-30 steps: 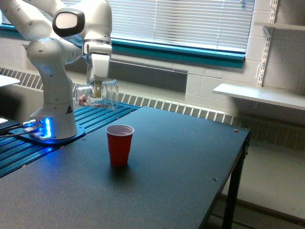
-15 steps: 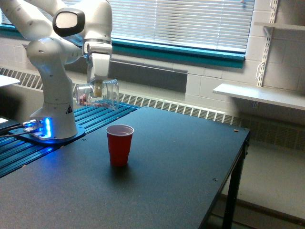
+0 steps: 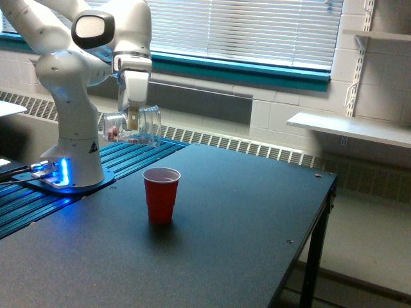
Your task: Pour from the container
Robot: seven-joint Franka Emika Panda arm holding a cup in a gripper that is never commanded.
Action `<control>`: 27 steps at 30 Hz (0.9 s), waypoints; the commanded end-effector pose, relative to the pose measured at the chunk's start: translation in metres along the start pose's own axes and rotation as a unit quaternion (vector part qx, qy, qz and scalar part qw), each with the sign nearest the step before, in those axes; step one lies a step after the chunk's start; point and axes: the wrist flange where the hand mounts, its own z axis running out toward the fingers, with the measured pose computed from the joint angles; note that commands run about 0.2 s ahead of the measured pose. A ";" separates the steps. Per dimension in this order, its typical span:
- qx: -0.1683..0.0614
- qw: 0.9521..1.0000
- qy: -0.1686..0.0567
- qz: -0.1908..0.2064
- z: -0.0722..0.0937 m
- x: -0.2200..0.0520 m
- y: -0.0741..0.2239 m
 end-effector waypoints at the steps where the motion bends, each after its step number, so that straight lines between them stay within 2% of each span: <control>1: -0.053 0.998 0.016 -0.033 0.010 0.006 -0.028; 2: -0.052 0.998 0.017 -0.038 0.010 0.007 -0.031; 3: -0.041 0.998 0.015 -0.033 0.009 0.008 -0.035; 8: -0.033 0.999 -0.001 -0.038 0.010 0.007 -0.044; 14: -0.041 0.997 -0.020 -0.055 0.012 0.005 -0.052; 16: -0.062 0.995 -0.011 -0.080 0.011 0.006 -0.053; 17: -0.063 0.994 -0.007 -0.084 0.011 0.007 -0.054; 27: -0.060 0.995 -0.001 -0.085 0.010 0.008 -0.055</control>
